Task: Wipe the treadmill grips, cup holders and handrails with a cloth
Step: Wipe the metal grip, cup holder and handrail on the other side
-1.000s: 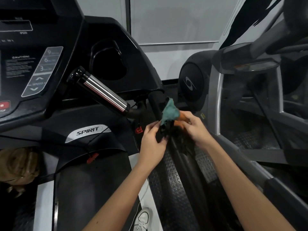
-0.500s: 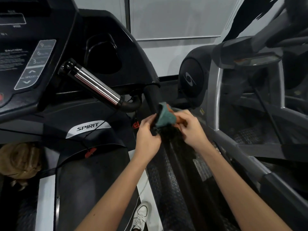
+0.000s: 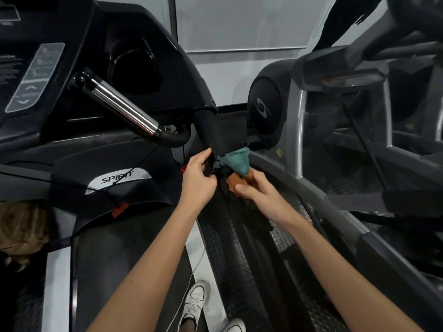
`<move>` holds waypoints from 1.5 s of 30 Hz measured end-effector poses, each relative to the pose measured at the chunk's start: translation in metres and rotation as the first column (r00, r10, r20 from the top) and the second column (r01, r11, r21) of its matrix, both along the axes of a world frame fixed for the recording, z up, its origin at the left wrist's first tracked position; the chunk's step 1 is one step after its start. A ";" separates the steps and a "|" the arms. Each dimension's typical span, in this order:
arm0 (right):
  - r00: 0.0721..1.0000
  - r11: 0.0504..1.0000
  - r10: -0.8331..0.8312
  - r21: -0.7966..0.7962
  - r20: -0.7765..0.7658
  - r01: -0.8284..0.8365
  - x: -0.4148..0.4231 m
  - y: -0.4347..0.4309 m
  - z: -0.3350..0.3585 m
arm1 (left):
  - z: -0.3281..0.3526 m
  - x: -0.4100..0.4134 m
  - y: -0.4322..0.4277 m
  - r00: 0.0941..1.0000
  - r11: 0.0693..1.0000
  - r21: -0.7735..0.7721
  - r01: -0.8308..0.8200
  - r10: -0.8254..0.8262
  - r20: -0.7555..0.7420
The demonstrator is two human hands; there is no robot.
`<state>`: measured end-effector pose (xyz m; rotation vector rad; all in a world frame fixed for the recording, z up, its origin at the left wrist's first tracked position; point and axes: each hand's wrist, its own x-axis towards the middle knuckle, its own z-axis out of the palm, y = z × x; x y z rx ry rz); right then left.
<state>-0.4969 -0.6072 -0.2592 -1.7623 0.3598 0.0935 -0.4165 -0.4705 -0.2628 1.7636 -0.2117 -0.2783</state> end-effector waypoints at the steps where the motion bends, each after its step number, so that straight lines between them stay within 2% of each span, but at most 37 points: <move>1: 0.999 0.999 0.033 -0.035 -0.002 -0.033 -0.004 0.001 0.000 | -0.001 0.001 0.000 1.000 1.000 0.003 -0.001 0.001 0.001; 5: 0.998 0.990 0.014 -0.139 0.068 -0.004 0.002 -0.003 0.003 | -0.004 0.003 0.001 1.000 1.000 -0.013 -0.003 0.003 -0.004; 8: 0.985 0.960 0.090 -0.277 0.145 -0.047 0.034 -0.001 0.009 | -0.008 0.007 0.003 0.999 1.000 0.016 -0.003 0.002 0.052; 14: 0.989 0.984 0.042 -0.179 0.144 -0.015 0.071 -0.003 0.006 | -0.011 0.009 0.005 0.999 1.000 -0.010 0.012 -0.012 0.033; 17: 0.981 0.962 0.040 -0.271 0.191 0.014 0.045 -0.014 0.002 | -0.011 0.009 0.004 0.999 0.999 -0.038 0.009 -0.008 0.036; 19: 0.984 0.939 0.055 -0.344 0.169 0.007 0.017 -0.021 -0.003 | -0.011 0.009 0.004 1.000 0.997 -0.074 0.006 -0.006 -0.001; 23: 0.983 0.962 0.091 -0.268 0.162 -0.045 -0.014 -0.018 -0.003 | -0.012 0.008 0.003 0.999 0.996 -0.094 0.009 -0.012 -0.032; 27: 0.964 0.932 0.250 -0.294 0.094 -0.213 0.032 -0.014 0.006 | -0.011 0.010 0.004 0.998 0.998 -0.057 0.002 0.001 0.064; 30: 0.960 0.952 0.280 -0.134 0.005 -0.277 0.066 -0.013 0.010 | -0.011 0.010 0.005 0.999 0.999 -0.048 -0.015 0.017 0.042; 32: 0.972 0.965 0.234 -0.131 0.038 -0.227 0.067 -0.012 0.006 | -0.011 0.010 0.005 0.999 0.999 -0.043 -0.011 0.013 0.047; 35: 0.980 0.956 0.132 -0.279 0.149 -0.087 0.037 -0.016 0.000 | -0.011 0.010 0.005 0.999 0.997 -0.069 0.016 -0.014 0.035; 37: 0.980 0.946 0.085 -0.325 0.182 -0.021 0.009 -0.022 -0.006 | -0.011 0.010 0.005 1.000 0.994 -0.107 0.020 -0.020 -0.003; 41: 0.988 0.962 0.023 -0.271 0.152 0.019 -0.009 -0.023 -0.009 | -0.011 0.009 0.005 1.000 0.996 -0.088 0.018 -0.019 -0.007; 45: 0.985 0.973 0.054 -0.232 0.162 -0.016 0.043 -0.007 0.005 | -0.010 0.010 0.005 1.000 0.996 -0.089 0.017 -0.016 0.011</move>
